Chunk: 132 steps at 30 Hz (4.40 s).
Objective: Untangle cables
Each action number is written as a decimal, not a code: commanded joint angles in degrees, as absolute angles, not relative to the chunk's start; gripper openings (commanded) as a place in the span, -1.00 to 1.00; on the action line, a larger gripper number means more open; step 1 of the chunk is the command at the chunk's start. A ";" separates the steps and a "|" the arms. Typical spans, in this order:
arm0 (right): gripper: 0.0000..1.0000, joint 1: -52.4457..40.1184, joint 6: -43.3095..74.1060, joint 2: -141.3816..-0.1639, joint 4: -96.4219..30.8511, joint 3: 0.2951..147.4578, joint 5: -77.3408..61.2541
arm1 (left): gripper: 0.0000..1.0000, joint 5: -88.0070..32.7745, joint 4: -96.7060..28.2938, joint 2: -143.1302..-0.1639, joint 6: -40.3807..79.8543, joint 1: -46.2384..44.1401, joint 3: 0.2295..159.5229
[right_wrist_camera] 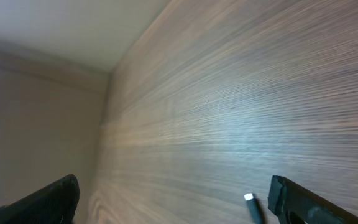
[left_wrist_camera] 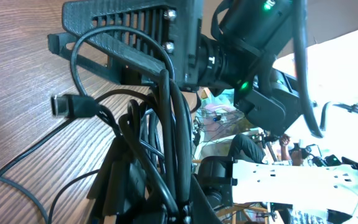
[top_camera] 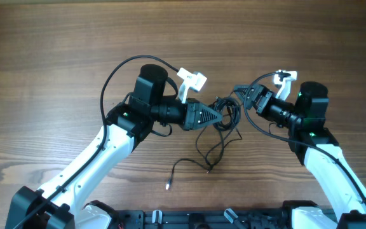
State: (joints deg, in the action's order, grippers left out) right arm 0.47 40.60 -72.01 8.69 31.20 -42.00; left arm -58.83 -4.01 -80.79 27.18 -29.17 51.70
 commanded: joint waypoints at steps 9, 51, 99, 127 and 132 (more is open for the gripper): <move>0.78 19.70 28.88 -71.72 6.79 31.40 -63.61 | -0.92 -58.08 -4.03 -80.27 0.86 -28.86 52.10; 0.50 -7.01 2.98 -71.85 -17.78 51.66 -14.79 | -0.92 -39.20 3.05 -80.25 -42.02 -29.15 52.10; 0.99 22.50 8.43 -80.36 -10.13 52.93 -62.08 | -0.92 -42.11 4.97 -80.05 9.32 -32.10 52.10; 0.64 4.23 -18.15 -80.38 -27.11 50.96 -79.59 | -0.92 -73.01 5.15 -80.05 18.15 -25.10 52.10; 0.60 4.23 -18.02 -80.38 -27.11 50.96 -84.40 | -0.91 -67.51 4.54 -80.07 18.15 -25.10 52.10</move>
State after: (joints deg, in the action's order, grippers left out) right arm 4.47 -15.94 -79.94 -26.89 51.35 -78.43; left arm -71.90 4.75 -80.79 19.59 -25.32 51.70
